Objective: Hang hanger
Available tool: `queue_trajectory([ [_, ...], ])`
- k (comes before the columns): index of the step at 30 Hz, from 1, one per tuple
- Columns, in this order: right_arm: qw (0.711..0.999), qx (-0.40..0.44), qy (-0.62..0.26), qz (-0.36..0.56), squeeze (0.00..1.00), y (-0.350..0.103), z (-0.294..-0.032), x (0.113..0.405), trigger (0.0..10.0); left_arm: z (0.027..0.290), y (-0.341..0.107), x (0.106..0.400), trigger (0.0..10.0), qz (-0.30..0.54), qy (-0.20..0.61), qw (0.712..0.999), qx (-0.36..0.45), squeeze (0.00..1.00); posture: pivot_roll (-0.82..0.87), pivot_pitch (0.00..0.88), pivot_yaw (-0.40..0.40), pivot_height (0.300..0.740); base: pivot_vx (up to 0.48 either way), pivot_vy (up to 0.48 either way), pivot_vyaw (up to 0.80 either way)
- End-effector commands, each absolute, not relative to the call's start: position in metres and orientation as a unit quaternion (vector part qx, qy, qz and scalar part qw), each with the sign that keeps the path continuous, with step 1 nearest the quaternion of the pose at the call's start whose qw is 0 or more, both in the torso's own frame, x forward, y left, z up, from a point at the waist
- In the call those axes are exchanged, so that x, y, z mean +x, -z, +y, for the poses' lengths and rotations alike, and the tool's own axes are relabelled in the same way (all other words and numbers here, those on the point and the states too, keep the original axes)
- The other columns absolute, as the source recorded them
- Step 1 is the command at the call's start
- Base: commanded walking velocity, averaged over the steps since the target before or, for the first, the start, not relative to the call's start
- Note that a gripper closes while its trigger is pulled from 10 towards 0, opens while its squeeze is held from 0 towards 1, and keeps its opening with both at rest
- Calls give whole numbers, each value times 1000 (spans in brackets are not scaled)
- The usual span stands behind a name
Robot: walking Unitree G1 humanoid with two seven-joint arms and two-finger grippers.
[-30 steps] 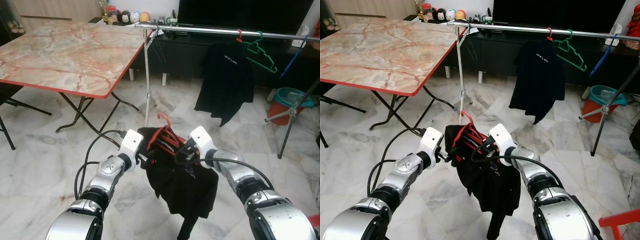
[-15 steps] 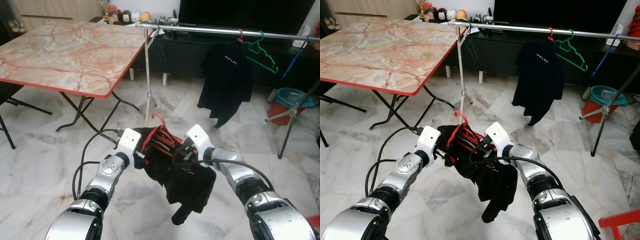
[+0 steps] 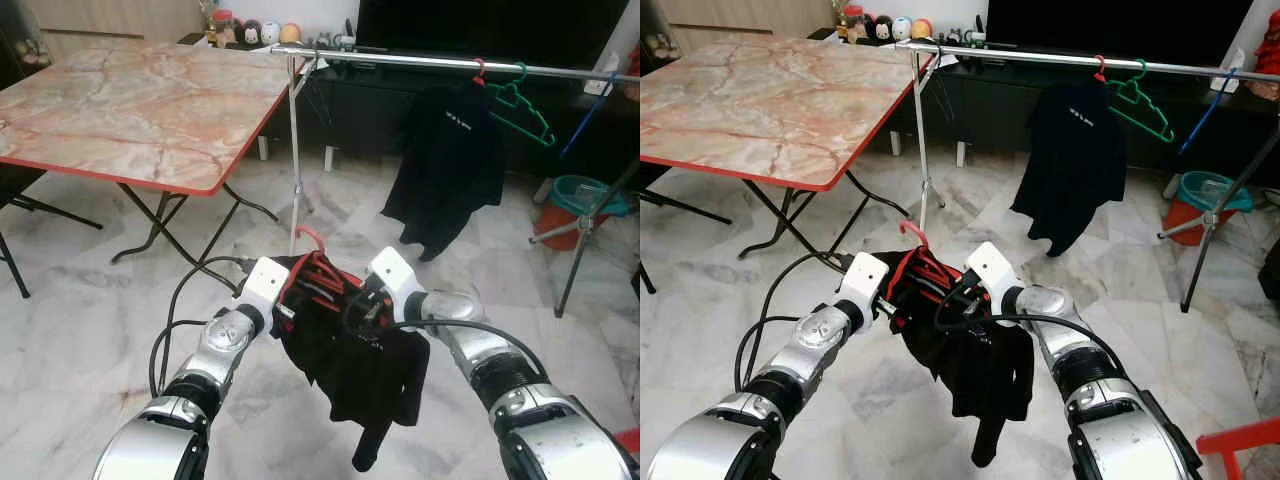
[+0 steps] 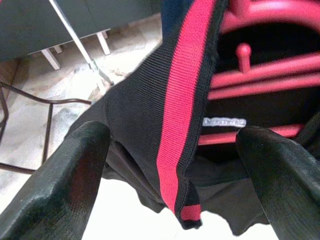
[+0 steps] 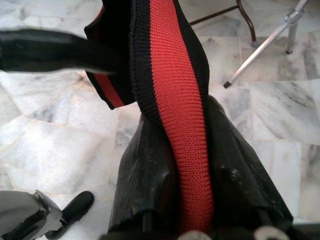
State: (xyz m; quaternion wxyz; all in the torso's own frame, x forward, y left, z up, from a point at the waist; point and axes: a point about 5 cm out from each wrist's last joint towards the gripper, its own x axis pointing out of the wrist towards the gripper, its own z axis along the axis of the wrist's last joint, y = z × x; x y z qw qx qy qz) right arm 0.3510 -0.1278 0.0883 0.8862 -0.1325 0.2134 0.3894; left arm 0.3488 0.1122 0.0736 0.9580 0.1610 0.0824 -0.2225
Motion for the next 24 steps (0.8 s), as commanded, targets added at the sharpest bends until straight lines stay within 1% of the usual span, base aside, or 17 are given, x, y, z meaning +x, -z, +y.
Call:
queue_trajectory([
  [1,885,-137,-402,191,0,-98,-124,353,10000,114,-70,348,10000,90,217,955,181,0,111,0,-49,740,0,0,0],
  [4,883,-138,-407,190,0,-99,-124,352,10000,117,-68,348,10000,96,206,956,187,0,106,0,-49,740,0,0,0],
  [5,882,-139,-409,190,0,-99,-123,352,10000,119,-67,348,9569,98,198,957,190,0,106,0,-49,740,0,0,0],
  [6,882,-139,-409,190,0,-99,-123,352,10000,119,-67,348,9569,98,198,957,190,0,106,0,-49,740,0,0,0],
  [7,881,-141,-411,190,0,-99,-123,351,10000,121,-66,347,0,99,191,957,195,0,105,0,-47,740,0,0,0],
  [15,876,-148,-418,187,0,-101,-123,349,10000,124,-62,345,0,103,185,954,214,0,99,0,-44,740,0,0,0],
  [24,875,-152,-420,185,0,-103,-125,347,10000,120,-59,343,0,104,196,949,225,0,90,0,-33,740,0,0,0],
])
